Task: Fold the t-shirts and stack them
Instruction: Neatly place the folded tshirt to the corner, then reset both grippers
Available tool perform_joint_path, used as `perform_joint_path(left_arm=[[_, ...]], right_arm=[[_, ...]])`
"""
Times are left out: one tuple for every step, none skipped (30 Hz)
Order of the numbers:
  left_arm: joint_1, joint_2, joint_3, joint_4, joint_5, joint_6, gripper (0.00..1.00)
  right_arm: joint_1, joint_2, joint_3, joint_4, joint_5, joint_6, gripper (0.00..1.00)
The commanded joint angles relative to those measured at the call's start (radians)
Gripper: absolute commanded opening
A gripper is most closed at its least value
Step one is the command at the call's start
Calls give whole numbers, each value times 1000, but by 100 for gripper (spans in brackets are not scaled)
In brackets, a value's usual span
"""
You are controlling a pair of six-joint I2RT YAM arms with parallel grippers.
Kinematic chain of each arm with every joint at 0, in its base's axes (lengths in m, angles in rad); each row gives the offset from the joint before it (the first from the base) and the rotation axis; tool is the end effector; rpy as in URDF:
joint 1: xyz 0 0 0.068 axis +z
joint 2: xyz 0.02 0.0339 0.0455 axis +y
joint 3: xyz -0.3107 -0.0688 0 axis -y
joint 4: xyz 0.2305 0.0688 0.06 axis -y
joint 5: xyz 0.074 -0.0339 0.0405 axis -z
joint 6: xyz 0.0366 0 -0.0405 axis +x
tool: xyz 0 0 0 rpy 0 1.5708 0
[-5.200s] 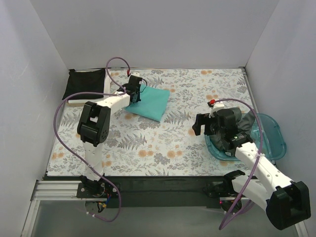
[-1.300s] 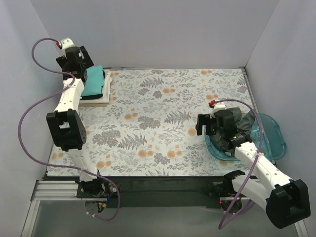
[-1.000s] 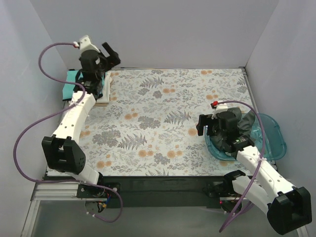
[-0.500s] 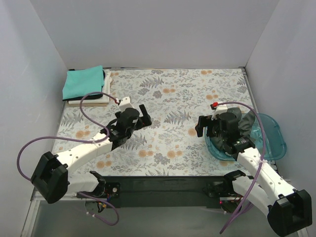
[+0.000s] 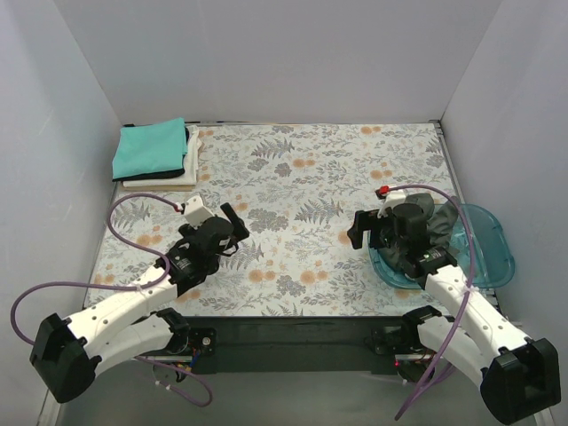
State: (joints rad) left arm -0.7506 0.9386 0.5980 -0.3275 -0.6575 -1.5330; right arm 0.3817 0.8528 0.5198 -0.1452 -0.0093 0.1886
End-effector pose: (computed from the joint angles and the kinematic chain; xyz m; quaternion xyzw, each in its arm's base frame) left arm 0.1283 -0.0890 0.2799 -0.4549 0.7336 -0.2546 0.4359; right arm 0.1402 0.0567 0.2780 -0.0848 0.8502 0.1500 0.4974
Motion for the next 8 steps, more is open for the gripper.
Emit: perform_joint_path(left_arm=[[-6,-35,-20,-38,-93,-44,95],[-6,-34,-18,-39,-94,-44,95],[-6,-32,-15,-50,-96,-44,95],[-6,-31,-6,-56,-96,-45,95],[-6,-29,-4,-61,-97,-46,95],[-6,-29,-4,-65,-103,-47,95],[-6,-29,-6,-68,-109,-50,95],[-6,-29,-7,-70,-110,-55,95]], right_arm=[[0,14,0,52,-29,8,98],[0,20,0,50,-38,6,98],[0,22,-1,50,-46,-3,98],[0,22,-4,52,-67,-8,98],[0,22,-3,52,-73,-8,98],[0,22,-3,53,-80,-9,98],[0,23,-3,55,-80,-8,98],[0,19,2,56,-80,-5,98]])
